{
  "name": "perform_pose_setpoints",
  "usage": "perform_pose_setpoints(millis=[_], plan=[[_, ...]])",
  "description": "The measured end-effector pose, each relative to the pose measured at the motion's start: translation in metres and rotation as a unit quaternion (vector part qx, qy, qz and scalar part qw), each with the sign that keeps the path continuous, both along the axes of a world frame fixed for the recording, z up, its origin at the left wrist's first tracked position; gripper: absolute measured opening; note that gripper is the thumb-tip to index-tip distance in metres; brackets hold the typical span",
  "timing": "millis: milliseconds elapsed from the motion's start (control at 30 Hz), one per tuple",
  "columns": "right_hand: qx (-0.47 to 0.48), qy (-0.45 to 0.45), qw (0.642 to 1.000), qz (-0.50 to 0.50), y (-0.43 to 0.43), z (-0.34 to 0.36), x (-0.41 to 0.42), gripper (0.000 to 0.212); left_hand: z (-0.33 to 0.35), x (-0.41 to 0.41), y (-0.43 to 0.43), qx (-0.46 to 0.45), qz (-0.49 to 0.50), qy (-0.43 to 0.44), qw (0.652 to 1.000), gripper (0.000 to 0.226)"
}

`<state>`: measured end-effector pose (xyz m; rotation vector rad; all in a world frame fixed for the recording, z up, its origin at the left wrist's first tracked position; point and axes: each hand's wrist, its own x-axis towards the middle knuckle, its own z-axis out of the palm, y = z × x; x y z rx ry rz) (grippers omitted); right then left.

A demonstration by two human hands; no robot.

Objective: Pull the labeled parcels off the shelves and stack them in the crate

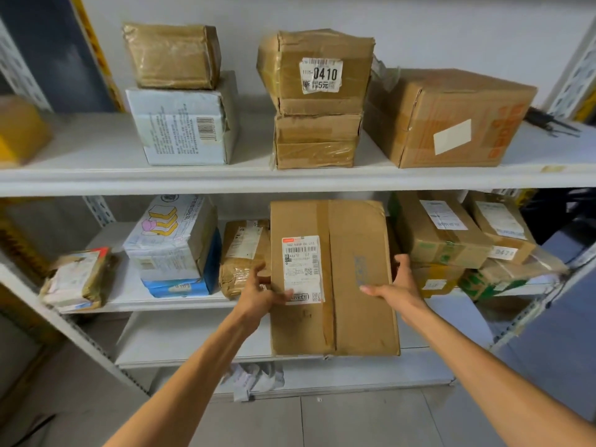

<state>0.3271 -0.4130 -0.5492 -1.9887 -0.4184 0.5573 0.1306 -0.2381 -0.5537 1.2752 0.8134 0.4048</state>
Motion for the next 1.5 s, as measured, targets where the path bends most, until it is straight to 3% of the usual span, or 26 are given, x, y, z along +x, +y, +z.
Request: perform_pose_setpoints(millis=[100,200,300,367,533,633,733,767,867,967,1067,1167,1267,1400,1500], plan=[[0.0,0.004,1.0,0.008,-0.009,0.0,-0.008,0.115,0.001,-0.008,-0.004,-0.006,-0.038,-0.011,0.999,0.069],[0.031,0.03,0.999,0.004,-0.022,-0.001,-0.017,0.113,-0.003,-0.016,-0.007,-0.023,-0.017,-0.041,0.999,0.06],[0.03,0.067,0.995,-0.062,-0.028,-0.006,-0.025,0.077,-0.008,-0.022,-0.013,-0.021,0.004,-0.076,0.997,0.051],[0.015,0.072,0.993,-0.094,-0.028,-0.01,-0.026,0.066,-0.013,-0.023,-0.019,-0.017,0.022,-0.09,0.996,0.053],[0.029,0.06,0.993,-0.094,-0.03,0.0,-0.013,0.085,-0.021,-0.025,-0.026,-0.002,0.025,-0.085,0.996,0.053],[0.081,0.075,0.991,-0.082,-0.034,0.009,0.002,0.088,-0.009,-0.027,-0.032,0.08,-0.041,-0.045,0.995,0.075],[0.12,0.116,0.982,-0.088,-0.038,0.009,0.022,0.064,0.011,-0.026,-0.042,0.254,-0.143,0.013,0.957,0.103],[0.122,0.133,0.979,-0.094,-0.039,0.01,0.026,0.057,0.017,-0.024,-0.047,0.273,-0.163,0.014,0.948,0.107],[0.115,0.149,0.978,-0.091,-0.041,0.015,0.025,0.041,0.022,-0.017,-0.051,0.245,-0.171,-0.024,0.954,0.106],[0.101,0.145,0.98,-0.096,-0.043,0.02,0.022,0.045,0.024,-0.017,-0.042,0.204,-0.164,-0.04,0.964,0.102],[0.084,0.122,0.987,-0.067,-0.044,0.037,0.02,0.023,0.02,-0.021,-0.028,0.13,-0.118,-0.077,0.981,0.093],[0.117,0.136,0.983,-0.032,-0.048,0.051,0.016,0.024,0.009,-0.026,-0.021,0.045,-0.052,-0.086,0.994,0.081],[0.169,0.136,0.976,0.0,-0.051,0.061,0.013,0.028,0.008,-0.023,-0.018,-0.053,-0.018,-0.083,0.995,0.05],[0.209,0.151,0.963,0.076,-0.052,0.072,0.012,0.045,0.013,-0.021,-0.013,-0.12,-0.054,-0.112,0.985,0.056],[0.247,0.202,0.944,0.08,-0.054,0.083,0.009,0.022,0.021,-0.02,-0.012,-0.114,-0.057,-0.137,0.982,0.047]])
